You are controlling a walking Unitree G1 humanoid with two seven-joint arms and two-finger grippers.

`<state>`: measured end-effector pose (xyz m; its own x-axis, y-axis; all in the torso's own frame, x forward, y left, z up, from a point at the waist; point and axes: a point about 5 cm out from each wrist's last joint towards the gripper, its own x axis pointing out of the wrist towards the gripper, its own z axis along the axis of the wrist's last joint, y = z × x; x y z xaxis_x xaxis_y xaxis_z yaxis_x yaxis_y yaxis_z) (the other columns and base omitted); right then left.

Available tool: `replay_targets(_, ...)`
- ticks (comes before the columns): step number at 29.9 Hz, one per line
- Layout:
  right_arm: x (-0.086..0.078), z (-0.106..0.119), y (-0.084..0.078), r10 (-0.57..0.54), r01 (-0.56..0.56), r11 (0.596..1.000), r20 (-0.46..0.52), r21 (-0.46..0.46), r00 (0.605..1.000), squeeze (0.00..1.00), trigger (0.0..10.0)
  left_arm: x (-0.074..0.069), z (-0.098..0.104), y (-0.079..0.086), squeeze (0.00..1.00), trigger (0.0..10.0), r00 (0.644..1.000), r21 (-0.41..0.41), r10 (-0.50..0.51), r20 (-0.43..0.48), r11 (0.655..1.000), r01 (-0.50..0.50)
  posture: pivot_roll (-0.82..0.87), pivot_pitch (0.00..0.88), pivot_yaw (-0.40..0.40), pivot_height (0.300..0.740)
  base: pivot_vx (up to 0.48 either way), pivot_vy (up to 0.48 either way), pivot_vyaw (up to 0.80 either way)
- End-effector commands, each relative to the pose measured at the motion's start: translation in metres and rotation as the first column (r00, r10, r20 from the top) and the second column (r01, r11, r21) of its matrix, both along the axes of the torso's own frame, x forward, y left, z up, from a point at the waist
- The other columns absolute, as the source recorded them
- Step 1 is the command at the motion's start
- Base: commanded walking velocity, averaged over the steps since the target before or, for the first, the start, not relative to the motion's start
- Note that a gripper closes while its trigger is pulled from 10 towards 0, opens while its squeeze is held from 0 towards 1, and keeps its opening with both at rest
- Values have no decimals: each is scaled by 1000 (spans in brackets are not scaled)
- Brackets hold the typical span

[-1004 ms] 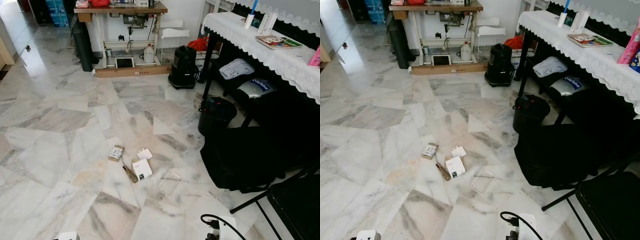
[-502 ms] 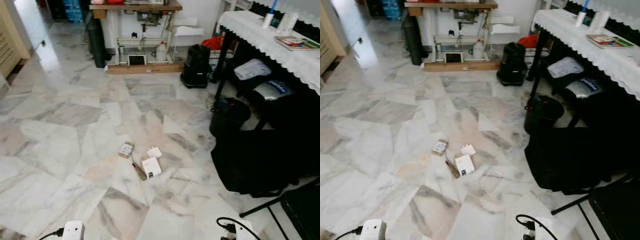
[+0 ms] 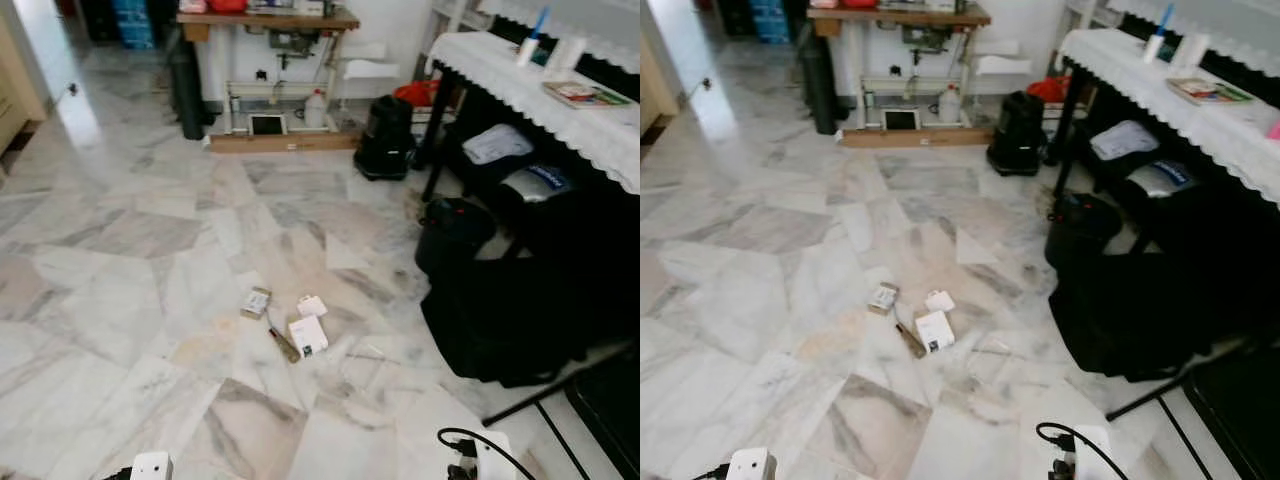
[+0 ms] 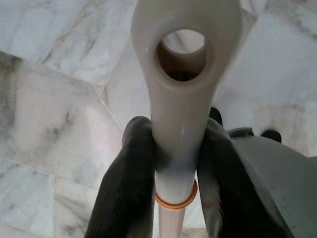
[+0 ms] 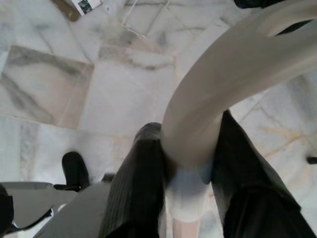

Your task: Sweep floor

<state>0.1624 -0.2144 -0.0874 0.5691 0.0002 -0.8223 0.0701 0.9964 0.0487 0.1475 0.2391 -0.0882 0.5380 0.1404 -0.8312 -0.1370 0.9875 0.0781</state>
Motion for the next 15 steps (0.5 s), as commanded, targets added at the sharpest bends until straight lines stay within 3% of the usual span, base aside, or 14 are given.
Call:
replay_targets(1, -1, -5, 20, -6, 7, 999, -28, 38, 1000, 0, 10000, -10, 0, 12, 0, 10000, 1000, 15, 11, -17, 1000, -11, -38, 0, -37, 740, 0, 326, 0)
replay_targets(6, 4, -5, 37, 5, -3, 999, -31, 47, 1000, 0, 10000, -10, 3, 22, 0, 10000, 1000, 23, 19, -17, 1000, -19, -38, 0, -38, 740, 0, 324, 0)
replay_targets(15, -6, -9, 43, 10, -7, 999, -44, 48, 999, 0, 10000, -1, 6, 22, 0, 10000, 1000, 24, 21, -7, 999, -21, -35, 0, -41, 740, 0, 325, 0)
